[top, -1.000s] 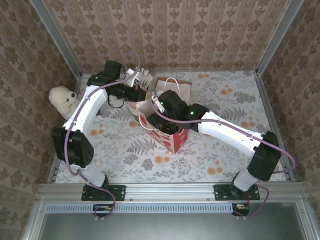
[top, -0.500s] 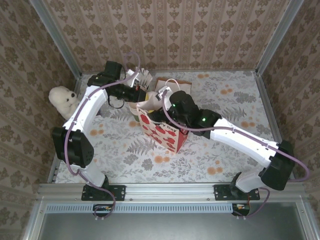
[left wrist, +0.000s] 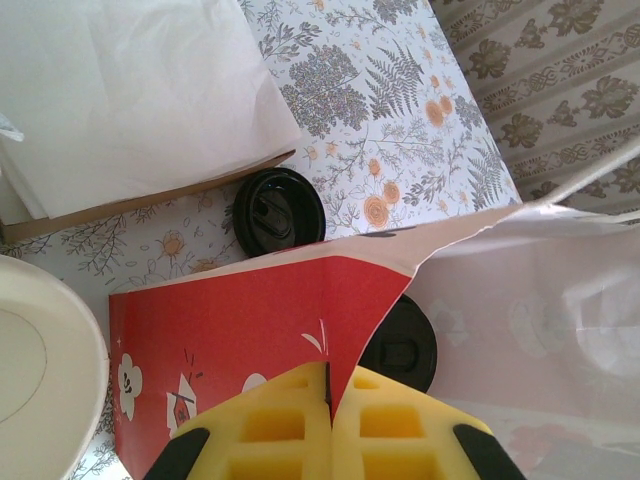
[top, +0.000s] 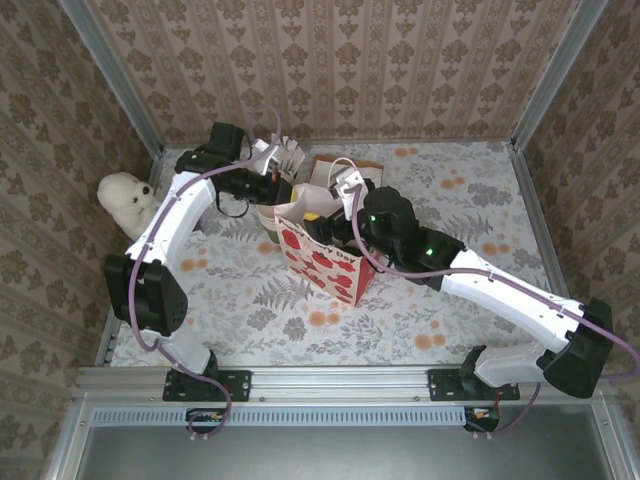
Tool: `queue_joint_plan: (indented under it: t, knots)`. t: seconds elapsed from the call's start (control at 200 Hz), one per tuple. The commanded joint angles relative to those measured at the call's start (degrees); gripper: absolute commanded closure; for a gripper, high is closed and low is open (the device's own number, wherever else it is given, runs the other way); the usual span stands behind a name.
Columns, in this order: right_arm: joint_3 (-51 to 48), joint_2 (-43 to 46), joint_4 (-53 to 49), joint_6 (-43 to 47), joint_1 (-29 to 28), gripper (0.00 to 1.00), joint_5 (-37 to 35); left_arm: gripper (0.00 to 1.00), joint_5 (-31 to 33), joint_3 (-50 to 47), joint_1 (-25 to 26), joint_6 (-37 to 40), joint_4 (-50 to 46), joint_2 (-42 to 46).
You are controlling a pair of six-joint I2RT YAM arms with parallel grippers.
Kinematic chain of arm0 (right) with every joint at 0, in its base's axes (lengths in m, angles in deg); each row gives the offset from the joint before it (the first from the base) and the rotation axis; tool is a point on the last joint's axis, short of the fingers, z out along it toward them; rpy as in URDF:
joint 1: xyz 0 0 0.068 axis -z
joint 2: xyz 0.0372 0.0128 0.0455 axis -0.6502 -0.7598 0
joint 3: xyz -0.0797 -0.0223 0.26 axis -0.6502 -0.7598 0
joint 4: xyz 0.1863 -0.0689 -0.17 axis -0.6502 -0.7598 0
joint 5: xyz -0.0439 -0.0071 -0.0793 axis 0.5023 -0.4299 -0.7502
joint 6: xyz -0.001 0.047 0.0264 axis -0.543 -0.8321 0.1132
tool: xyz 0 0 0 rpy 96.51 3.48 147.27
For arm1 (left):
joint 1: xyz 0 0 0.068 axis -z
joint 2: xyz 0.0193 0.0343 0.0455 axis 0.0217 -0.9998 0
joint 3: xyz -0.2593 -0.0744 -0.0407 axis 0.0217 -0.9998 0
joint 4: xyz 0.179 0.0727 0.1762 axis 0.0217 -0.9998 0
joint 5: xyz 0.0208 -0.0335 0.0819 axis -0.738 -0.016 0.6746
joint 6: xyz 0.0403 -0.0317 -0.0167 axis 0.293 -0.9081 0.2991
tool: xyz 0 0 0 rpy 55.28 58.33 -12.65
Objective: Pack the takeout coffee
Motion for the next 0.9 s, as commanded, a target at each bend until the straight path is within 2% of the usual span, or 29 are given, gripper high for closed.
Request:
queue_joint_plan:
  t: [0.0,0.075,0.16,0.245,0.47,0.51,0.585,0.67,0.815,0.895]
  knots:
    - [-0.88,2.79,3.03,-2.97,0.14,0.00,-4.19,1.00,-0.62,-0.84,0.37,-0.28,0.36,2.09]
    - [-2.83,4.28,5.79,-5.51,0.48,0.00,-3.29,1.00,-0.74,-0.83,0.37,-0.38,0.35,2.11]
    - [-2.34,6.26,3.23,-8.76,0.53,0.00,-2.62,1.00,-0.68,-1.50,0.37,-1.33,1.37,2.53]
    - [-0.86,8.83,-3.74,-12.46,0.55,0.00,-2.47,1.00,0.42,-3.15,0.37,-2.90,4.02,3.91]
    - [-2.09,18.95,-24.43,-32.11,1.51,0.00,-6.23,1.00,0.03,-4.18,0.31,-4.32,5.82,4.90]
    - [-3.02,20.77,-28.07,-37.13,1.52,0.03,-8.18,1.00,0.22,-4.15,0.28,-4.61,5.79,4.90]
    - [-3.82,22.48,-33.73,-44.17,1.52,0.14,-10.56,1.00,0.45,-4.63,0.36,-5.55,6.25,5.22]
    - [-3.37,22.19,-38.37,-49.91,1.52,0.18,-10.77,1.00,0.45,-5.34,0.37,-6.61,7.26,5.84]
    - [-0.08,16.71,-38.27,-51.64,1.41,0.22,-2.59,1.00,0.13,-4.96,0.37,-6.90,6.45,5.87]
    - [4.73,11.77,-45.08,-53.40,1.27,0.28,-5.33,1.00,0.19,-5.18,0.42,-7.03,6.63,6.23]
